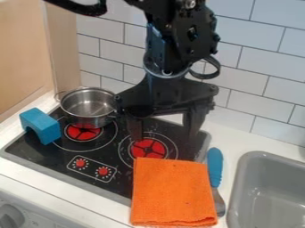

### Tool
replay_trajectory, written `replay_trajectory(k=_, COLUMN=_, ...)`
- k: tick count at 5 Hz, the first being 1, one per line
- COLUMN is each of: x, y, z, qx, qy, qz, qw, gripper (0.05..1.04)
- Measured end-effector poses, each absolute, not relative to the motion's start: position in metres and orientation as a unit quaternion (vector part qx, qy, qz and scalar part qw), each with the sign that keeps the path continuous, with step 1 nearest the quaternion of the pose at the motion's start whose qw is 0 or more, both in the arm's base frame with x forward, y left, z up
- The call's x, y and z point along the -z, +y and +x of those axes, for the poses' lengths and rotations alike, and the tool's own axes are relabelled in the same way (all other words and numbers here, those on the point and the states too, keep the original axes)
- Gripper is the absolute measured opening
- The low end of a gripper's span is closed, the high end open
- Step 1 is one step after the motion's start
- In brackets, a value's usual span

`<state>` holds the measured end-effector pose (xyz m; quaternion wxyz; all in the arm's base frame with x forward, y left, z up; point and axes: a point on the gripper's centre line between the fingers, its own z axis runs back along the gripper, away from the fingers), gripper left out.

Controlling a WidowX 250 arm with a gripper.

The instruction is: Move the orange cloth to the top of the right burner

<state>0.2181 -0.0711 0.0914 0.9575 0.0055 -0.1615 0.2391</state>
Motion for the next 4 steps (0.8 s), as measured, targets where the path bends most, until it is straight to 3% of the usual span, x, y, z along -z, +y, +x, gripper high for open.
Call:
replay_trajectory(k=2, x=-0.068, y=-0.069, z=0.212, qx=-0.232, qy=-0.137, qz=0.024, qw=0.963, gripper=0.999)
replay_trajectory(k=3, x=-0.054, y=-0.068, z=0.217, qx=-0.215, qy=-0.118, qz=0.051, qw=0.968, gripper=0.999)
replay_trajectory(k=4, x=-0.049, y=-0.074, z=0.224, qx=-0.208, qy=-0.111, qz=0.047, qw=0.971, gripper=0.998)
